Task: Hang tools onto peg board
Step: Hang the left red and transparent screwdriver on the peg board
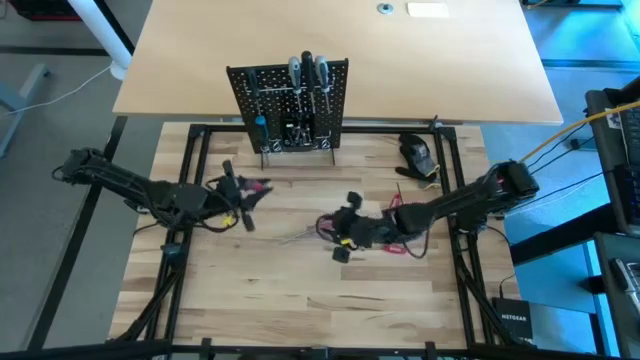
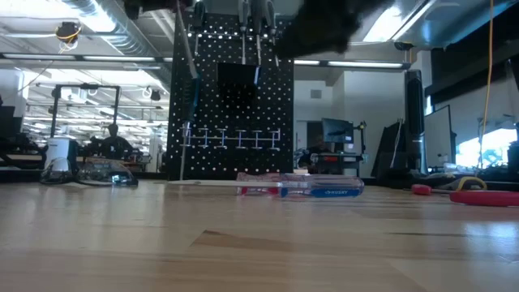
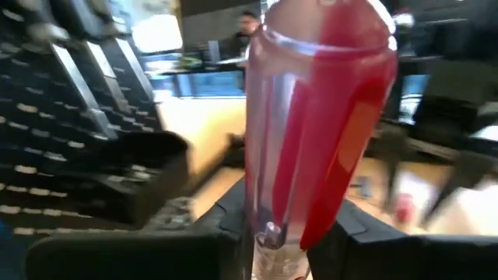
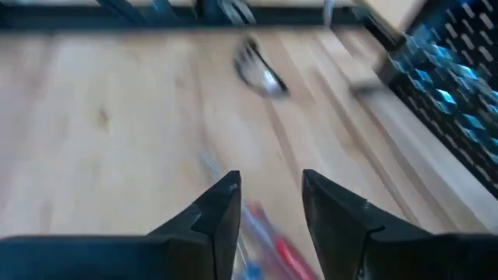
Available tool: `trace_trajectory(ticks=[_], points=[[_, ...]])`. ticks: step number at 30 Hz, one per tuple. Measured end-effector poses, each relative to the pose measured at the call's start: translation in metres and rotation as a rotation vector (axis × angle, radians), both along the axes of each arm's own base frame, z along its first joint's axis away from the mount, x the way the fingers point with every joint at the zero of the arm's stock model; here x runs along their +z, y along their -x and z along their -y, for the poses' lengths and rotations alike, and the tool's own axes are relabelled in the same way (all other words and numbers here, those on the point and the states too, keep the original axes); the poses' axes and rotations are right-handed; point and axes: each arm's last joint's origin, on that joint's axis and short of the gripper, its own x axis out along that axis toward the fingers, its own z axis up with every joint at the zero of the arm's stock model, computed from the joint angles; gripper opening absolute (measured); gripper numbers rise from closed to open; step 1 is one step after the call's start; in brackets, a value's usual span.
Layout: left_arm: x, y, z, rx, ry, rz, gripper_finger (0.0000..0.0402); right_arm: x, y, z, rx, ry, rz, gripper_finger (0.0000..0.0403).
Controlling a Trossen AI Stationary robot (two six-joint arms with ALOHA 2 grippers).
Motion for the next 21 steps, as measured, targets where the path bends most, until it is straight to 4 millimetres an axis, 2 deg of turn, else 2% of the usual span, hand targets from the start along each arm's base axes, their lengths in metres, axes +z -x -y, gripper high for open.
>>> trace_trajectory(ticks=[4,11,16,21], points=[[0.003,-0.011,-0.011,0.145,-0.071,-0.054,0.0068,-0.012,0.018,-0.013,-0.107,0.056,-0.101,0.0140],[-0.005,-0.028,-0.052,0.343,-0.033,-0.081,0.0069,-0.038,0.042,-0.030,-0.196,0.079,-0.099,0.0140],[-0.012,-0.035,-0.081,0.366,0.045,-0.057,0.0071,-0.053,0.053,-0.030,-0.267,0.091,-0.076,0.0140],[-0.021,-0.041,-0.101,0.429,0.045,-0.093,0.0068,-0.056,0.054,-0.028,-0.290,0.091,-0.072,0.0140]])
